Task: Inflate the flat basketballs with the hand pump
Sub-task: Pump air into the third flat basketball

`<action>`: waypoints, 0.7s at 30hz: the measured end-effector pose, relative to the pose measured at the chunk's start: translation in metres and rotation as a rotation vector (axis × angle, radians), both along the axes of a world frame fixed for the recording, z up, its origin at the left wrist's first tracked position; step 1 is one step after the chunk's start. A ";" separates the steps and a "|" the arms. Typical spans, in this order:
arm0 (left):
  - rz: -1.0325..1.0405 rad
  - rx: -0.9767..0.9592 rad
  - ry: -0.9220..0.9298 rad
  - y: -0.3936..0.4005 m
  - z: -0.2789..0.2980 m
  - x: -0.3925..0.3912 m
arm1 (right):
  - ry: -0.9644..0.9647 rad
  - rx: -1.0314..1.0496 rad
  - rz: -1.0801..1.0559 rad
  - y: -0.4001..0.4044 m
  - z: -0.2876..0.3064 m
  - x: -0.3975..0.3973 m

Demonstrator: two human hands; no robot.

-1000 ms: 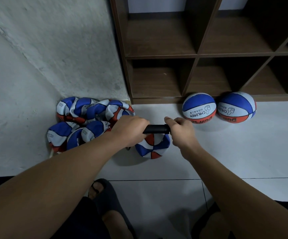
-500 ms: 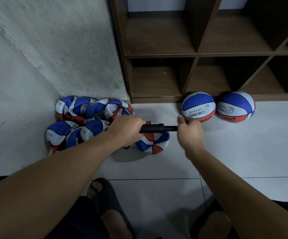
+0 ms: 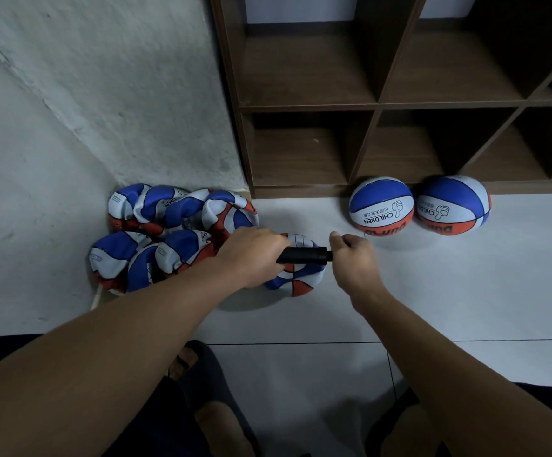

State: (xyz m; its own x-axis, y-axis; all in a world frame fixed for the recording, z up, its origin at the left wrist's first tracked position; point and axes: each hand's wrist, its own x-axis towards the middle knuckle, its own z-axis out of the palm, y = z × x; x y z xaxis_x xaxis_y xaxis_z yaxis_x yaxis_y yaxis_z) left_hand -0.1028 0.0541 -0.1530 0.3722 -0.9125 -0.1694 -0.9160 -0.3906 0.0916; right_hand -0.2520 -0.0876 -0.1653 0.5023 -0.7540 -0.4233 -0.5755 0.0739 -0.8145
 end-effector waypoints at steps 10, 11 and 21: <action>0.133 0.018 0.005 0.016 -0.006 0.020 | -0.022 -0.033 -0.212 -0.035 -0.001 -0.010; 0.115 0.011 -0.006 0.014 -0.005 0.015 | -0.021 -0.048 -0.194 -0.026 0.000 -0.008; 0.033 0.027 -0.014 -0.001 -0.002 0.000 | -0.026 -0.024 -0.005 0.018 0.001 0.003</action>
State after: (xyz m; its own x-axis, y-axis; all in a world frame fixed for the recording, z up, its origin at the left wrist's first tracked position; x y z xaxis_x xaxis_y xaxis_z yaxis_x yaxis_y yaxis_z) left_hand -0.1029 0.0535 -0.1553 0.4049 -0.8947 -0.1888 -0.9034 -0.4233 0.0681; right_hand -0.2494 -0.0697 -0.1641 0.5093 -0.7662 -0.3918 -0.5537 0.0568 -0.8308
